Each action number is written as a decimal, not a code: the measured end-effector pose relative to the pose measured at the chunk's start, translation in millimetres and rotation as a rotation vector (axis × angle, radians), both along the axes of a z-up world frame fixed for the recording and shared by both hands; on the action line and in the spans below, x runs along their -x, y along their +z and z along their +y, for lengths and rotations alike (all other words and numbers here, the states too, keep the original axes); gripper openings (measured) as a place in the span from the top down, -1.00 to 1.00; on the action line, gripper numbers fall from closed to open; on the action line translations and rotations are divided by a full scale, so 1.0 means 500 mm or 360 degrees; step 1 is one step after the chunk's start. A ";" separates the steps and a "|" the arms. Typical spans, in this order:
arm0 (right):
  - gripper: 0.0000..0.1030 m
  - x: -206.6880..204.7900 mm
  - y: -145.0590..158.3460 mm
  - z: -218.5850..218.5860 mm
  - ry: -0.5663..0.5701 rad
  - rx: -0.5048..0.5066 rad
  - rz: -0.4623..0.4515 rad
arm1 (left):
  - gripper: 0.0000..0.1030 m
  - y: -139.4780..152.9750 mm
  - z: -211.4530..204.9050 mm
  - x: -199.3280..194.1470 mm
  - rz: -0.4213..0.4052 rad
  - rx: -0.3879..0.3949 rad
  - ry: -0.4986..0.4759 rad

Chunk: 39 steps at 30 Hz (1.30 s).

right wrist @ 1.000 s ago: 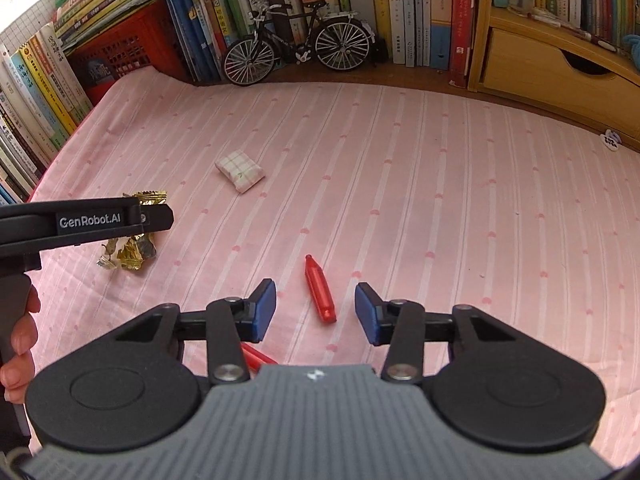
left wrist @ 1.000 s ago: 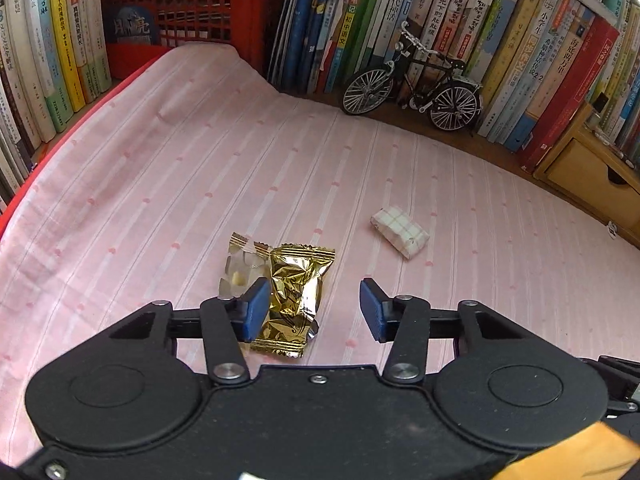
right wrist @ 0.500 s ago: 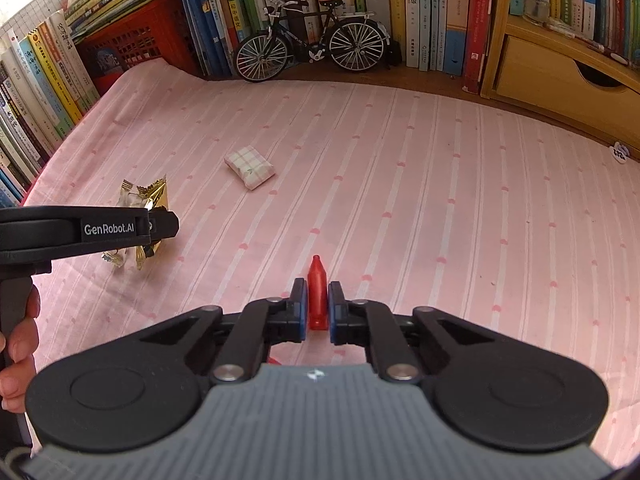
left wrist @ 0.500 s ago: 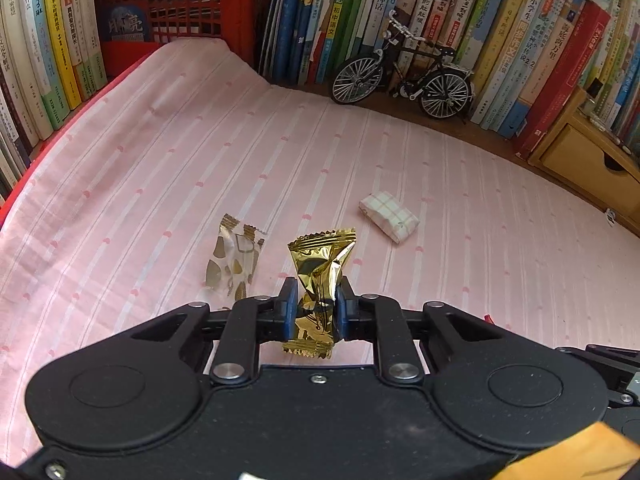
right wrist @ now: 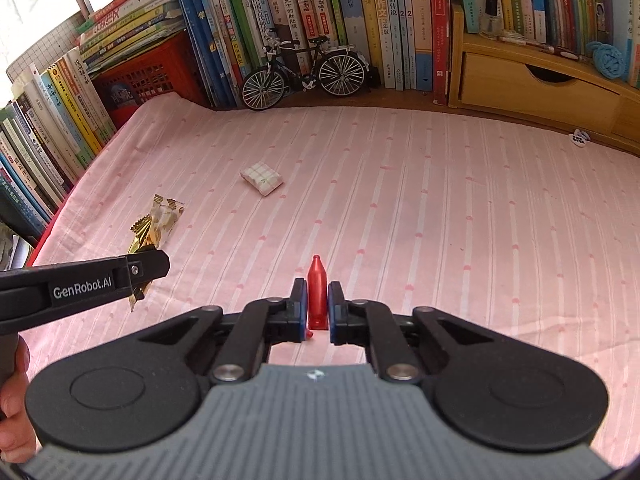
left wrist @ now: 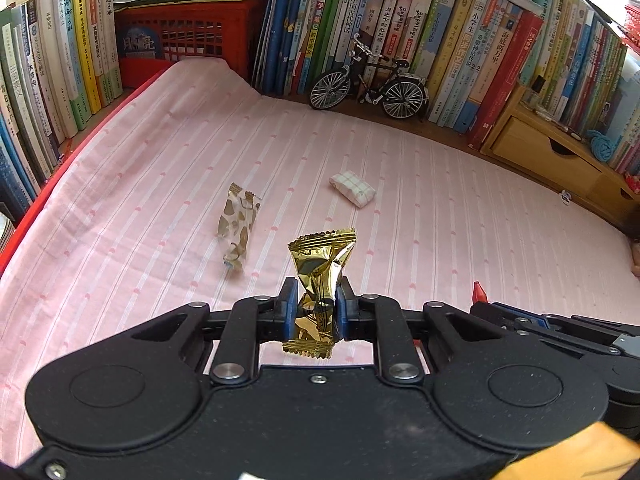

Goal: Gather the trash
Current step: 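Carry the gold wrapper and red stick down over the trash bin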

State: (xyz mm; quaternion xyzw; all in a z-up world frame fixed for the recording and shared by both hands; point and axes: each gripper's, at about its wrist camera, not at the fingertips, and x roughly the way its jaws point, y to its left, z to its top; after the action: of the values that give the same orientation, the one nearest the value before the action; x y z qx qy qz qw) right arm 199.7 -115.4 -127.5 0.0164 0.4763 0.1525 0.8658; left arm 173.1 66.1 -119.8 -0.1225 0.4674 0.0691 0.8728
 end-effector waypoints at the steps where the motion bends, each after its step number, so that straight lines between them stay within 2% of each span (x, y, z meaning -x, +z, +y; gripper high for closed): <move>1: 0.73 0.013 0.008 0.000 -0.0007 0.0000 -0.0010 | 0.65 0.007 -0.001 0.016 -0.0006 0.0004 -0.0005; 6: 0.73 0.092 0.045 -0.001 -0.0043 0.0012 -0.0074 | 0.65 0.053 0.000 0.108 -0.0052 0.0023 -0.0060; 11: 0.73 0.203 0.088 0.009 -0.0108 0.0009 -0.0160 | 0.65 0.104 0.012 0.220 -0.0111 0.0033 -0.0162; 19: 0.72 0.414 0.163 0.035 -0.0232 -0.0068 -0.0275 | 0.65 0.173 0.056 0.446 -0.0144 -0.0012 -0.0288; 24: 0.72 0.531 0.172 0.062 -0.0191 -0.0092 -0.0260 | 0.65 0.179 0.064 0.554 -0.0104 -0.0010 -0.0282; 28: 0.72 0.590 0.173 0.072 -0.0117 -0.0099 -0.0242 | 0.65 0.177 0.053 0.616 -0.0085 -0.0009 -0.0268; 39: 0.72 0.677 0.127 0.034 0.0061 -0.0160 -0.0147 | 0.64 0.135 -0.024 0.732 0.0021 -0.0049 -0.0125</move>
State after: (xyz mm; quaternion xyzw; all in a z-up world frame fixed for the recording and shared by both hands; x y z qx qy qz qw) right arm -138.5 -98.3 -64.2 0.0437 0.4278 0.1935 0.8819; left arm -193.0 54.2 -52.4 -0.0900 0.4764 0.0429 0.8736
